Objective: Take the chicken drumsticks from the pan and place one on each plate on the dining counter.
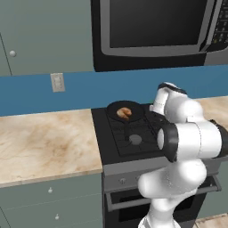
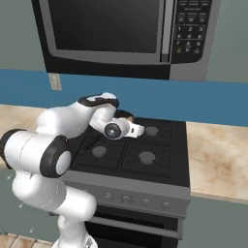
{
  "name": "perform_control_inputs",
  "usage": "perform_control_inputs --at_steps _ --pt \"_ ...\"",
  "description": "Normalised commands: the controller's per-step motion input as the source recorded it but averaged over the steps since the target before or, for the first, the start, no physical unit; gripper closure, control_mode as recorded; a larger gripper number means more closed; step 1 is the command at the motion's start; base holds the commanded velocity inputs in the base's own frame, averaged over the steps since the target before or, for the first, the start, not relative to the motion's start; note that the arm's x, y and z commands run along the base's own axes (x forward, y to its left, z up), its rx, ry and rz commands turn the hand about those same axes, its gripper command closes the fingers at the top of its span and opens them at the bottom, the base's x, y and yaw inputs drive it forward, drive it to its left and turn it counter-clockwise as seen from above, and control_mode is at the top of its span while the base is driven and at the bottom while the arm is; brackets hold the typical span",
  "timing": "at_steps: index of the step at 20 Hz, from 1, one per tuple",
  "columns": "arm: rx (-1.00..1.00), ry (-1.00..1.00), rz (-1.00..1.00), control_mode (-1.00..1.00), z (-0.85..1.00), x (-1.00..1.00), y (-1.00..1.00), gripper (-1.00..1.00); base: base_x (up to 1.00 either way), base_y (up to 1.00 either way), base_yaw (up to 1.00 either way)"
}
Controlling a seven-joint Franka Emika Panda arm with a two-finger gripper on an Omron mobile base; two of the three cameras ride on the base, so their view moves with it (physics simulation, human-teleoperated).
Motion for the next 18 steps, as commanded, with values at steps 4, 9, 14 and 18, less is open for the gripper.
perform_control_inputs --at_steps 4,9,14,18 --pt "-0.17 0.26 0.07 -1.00 0.73 -1.00 -0.47 1.00 0.00 0.00 0.00" --pt "-0.48 0.21 0.22 -1.00 0.75 -1.00 -0.14 1.00 0.00 0.00 0.00" --pt "-0.60 0.35 0.31 -1.00 0.56 -1.00 0.00 1.00 0.00 0.00 0.00" --pt "-0.48 0.44 0.36 -1.00 0.60 -1.00 0.01 1.00 0.00 0.00 0.00"
